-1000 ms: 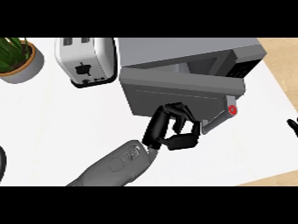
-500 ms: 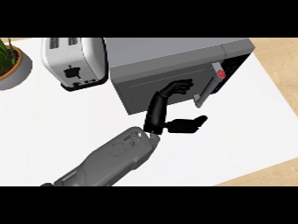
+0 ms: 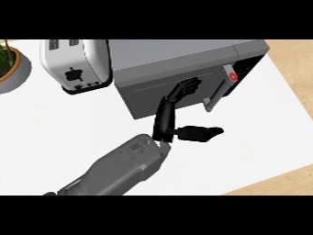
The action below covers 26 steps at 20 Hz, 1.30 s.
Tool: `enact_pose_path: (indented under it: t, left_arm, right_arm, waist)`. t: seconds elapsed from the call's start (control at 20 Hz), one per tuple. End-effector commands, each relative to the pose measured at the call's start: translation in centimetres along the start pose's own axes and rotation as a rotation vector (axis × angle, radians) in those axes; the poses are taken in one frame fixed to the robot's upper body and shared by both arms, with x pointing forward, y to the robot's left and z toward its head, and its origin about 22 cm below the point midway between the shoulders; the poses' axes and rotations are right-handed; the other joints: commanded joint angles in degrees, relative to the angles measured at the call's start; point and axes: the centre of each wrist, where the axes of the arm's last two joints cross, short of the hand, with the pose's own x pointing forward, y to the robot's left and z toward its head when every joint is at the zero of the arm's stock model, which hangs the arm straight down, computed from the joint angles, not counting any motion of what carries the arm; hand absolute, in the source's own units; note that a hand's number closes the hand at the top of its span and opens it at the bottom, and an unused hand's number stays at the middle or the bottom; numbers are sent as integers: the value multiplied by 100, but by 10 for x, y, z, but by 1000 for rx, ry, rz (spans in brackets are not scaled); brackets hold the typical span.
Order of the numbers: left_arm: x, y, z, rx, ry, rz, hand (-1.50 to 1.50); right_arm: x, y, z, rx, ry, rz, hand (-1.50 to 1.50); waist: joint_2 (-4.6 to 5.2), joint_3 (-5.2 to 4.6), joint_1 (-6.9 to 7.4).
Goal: Pick up the milk, place it into the microwave and close the microwave
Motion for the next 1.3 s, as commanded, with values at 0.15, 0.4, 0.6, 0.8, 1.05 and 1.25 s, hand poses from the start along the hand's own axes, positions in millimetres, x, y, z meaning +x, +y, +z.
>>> enact_pose_path:
  t: [0.15,0.4,0.6,0.8,1.05,1.25]
  left_arm:
    - [10,5,-26,97,-11,4,-150]
    - [16,5,-33,120,-23,29,-150]
    - [4,8,-25,105,-23,16,-150]
    - [6,4,-21,80,-37,39,-150]
    - [8,5,-28,89,-42,40,-150]
    - [11,4,-31,98,-54,50,-150]
  right_arm:
    - [1,-9,-13,-4,-15,59,150]
    - [1,-14,-20,-6,-16,75,150]
    - [-3,-14,-23,-14,-16,71,150]
    - [-37,24,-13,-123,-42,-274,150]
    - [-46,22,-15,-93,-1,-350,-150]
    - [-54,16,-17,-94,15,-389,-150]
  waist:
    - [95,7,-10]
    - [111,6,12]
    - [158,12,-2]
    - [211,80,114]
    - [207,31,44]
    - [198,26,38]
